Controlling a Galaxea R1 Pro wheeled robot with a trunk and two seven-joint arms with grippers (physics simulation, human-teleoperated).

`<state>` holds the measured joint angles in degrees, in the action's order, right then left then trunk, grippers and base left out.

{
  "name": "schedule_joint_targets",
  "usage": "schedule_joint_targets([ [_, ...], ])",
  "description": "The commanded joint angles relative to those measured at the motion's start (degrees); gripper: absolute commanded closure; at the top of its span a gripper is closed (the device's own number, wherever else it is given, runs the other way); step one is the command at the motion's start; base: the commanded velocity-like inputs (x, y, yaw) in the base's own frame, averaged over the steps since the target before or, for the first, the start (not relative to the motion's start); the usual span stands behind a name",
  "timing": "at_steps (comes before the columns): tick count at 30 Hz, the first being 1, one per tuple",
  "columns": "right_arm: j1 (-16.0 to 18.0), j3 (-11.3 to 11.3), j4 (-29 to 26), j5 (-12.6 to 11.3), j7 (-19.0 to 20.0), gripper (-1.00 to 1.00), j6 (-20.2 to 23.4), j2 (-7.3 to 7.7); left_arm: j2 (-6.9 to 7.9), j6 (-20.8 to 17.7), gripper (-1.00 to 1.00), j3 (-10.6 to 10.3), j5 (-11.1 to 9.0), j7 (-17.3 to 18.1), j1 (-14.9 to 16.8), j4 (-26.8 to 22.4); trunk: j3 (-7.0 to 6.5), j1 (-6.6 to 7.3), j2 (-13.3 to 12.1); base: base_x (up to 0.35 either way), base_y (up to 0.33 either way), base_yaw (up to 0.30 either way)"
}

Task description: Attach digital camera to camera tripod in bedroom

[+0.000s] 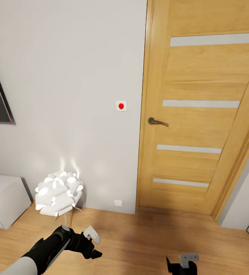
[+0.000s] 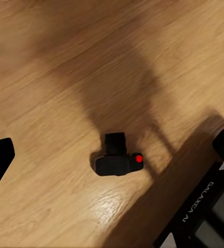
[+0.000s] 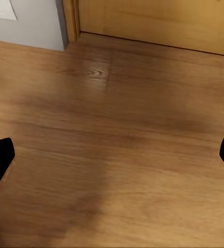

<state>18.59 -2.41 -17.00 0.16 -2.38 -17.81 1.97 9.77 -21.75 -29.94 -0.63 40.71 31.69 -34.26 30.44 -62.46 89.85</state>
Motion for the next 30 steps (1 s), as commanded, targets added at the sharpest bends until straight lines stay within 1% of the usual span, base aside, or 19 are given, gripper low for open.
schedule_joint_targets([
  [1,0.04,-0.25,0.04,0.01,-0.25,-1.00,-1.15,0.03,0.04,-0.40,-1.00,-0.17,-0.07,0.07,0.04,-0.17,0.25,-0.22,0.45,0.000,0.000,0.000],
  [3,0.04,-0.24,0.09,0.01,-0.24,-1.00,-3.29,0.04,0.05,-0.40,-1.00,-0.18,-0.07,0.07,0.04,-0.40,0.61,-0.66,1.25,0.000,0.000,0.000],
  [4,0.04,-0.23,0.39,0.01,-0.19,-1.00,-6.44,0.08,0.08,-0.40,-1.00,-0.15,-0.11,0.04,0.04,-0.99,0.78,-0.88,1.65,0.000,0.000,0.000],
  [8,0.04,-0.23,1.88,0.01,-0.04,-1.00,-10.03,0.19,0.19,-0.40,-1.00,-0.07,-0.12,-0.12,0.04,-1.57,1.50,-1.76,3.26,0.000,0.000,0.000],
  [11,0.04,-0.23,2.83,0.03,0.11,-1.00,-11.16,0.22,0.17,-0.46,-1.00,-0.14,-0.10,-0.25,0.04,-1.74,2.04,-2.42,4.46,0.000,0.000,0.000],
  [20,0.04,-0.24,3.47,0.05,0.15,-1.00,-11.37,0.71,0.14,-0.53,-1.00,-0.26,-0.08,-0.24,0.04,-1.85,3.66,-4.40,8.07,0.000,0.000,0.000],
  [30,0.04,-0.23,4.53,0.02,-0.15,-1.00,-11.29,0.76,0.23,-0.49,-1.00,-0.25,-0.07,-0.28,0.04,-1.86,5.45,-6.59,12.08,0.000,0.000,0.000],
])
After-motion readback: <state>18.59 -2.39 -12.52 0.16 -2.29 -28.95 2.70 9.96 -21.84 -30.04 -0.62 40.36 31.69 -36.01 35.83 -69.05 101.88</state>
